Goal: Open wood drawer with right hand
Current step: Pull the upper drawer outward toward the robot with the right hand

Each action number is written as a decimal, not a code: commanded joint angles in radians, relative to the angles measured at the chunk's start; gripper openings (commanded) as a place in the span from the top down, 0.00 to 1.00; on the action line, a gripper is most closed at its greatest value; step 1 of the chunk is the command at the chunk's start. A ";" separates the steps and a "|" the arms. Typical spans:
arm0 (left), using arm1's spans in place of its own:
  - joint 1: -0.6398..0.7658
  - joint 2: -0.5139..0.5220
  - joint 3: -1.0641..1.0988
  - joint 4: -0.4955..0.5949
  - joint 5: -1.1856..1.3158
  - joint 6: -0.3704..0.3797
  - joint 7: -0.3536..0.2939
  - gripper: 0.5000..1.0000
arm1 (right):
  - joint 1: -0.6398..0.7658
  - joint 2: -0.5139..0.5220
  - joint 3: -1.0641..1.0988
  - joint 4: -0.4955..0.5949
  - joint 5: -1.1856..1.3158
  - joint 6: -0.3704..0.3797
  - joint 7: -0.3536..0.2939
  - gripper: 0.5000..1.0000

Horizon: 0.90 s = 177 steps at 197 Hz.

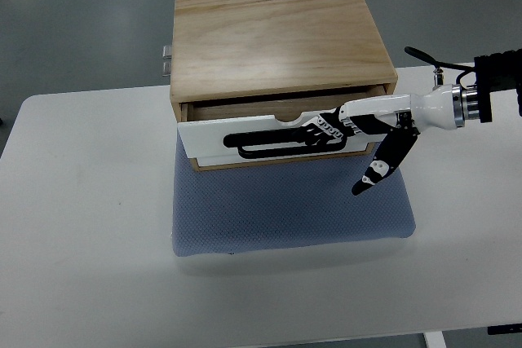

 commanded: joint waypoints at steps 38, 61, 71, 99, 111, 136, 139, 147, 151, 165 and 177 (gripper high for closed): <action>0.000 0.000 0.000 -0.001 0.000 0.000 0.000 0.00 | -0.003 -0.038 -0.002 0.046 0.000 0.000 -0.006 0.11; 0.000 0.000 0.000 0.000 0.000 0.000 0.000 0.00 | -0.006 -0.059 -0.008 0.069 0.000 0.000 -0.008 0.11; 0.000 0.000 0.000 0.000 0.000 0.000 0.000 0.00 | -0.011 -0.070 -0.008 0.082 0.000 0.000 -0.008 0.11; 0.000 0.000 0.000 -0.001 0.000 0.000 0.000 0.00 | -0.014 -0.096 -0.008 0.112 0.000 0.000 -0.006 0.11; 0.000 0.000 0.000 0.000 0.000 0.000 0.000 0.00 | -0.020 -0.105 -0.008 0.121 0.002 0.000 -0.008 0.11; 0.000 0.000 0.000 0.000 0.000 0.000 0.000 0.00 | -0.026 -0.124 -0.006 0.131 0.002 0.000 -0.008 0.11; -0.001 0.000 0.000 0.000 0.000 0.000 0.000 0.00 | -0.026 -0.127 -0.006 0.134 0.002 0.000 -0.006 0.11; 0.000 0.000 0.000 0.000 0.000 0.000 0.000 0.00 | -0.026 -0.133 -0.006 0.140 0.002 0.000 -0.006 0.11; 0.000 0.000 0.000 0.000 0.000 0.000 0.000 0.00 | -0.026 -0.139 -0.006 0.144 0.002 0.000 -0.008 0.11; -0.001 0.000 0.000 0.000 0.000 0.000 0.000 0.00 | -0.026 -0.160 -0.005 0.164 0.002 0.000 -0.006 0.11; 0.000 0.000 0.000 0.000 0.000 0.000 0.000 0.00 | -0.026 -0.176 -0.003 0.178 0.003 0.000 -0.006 0.11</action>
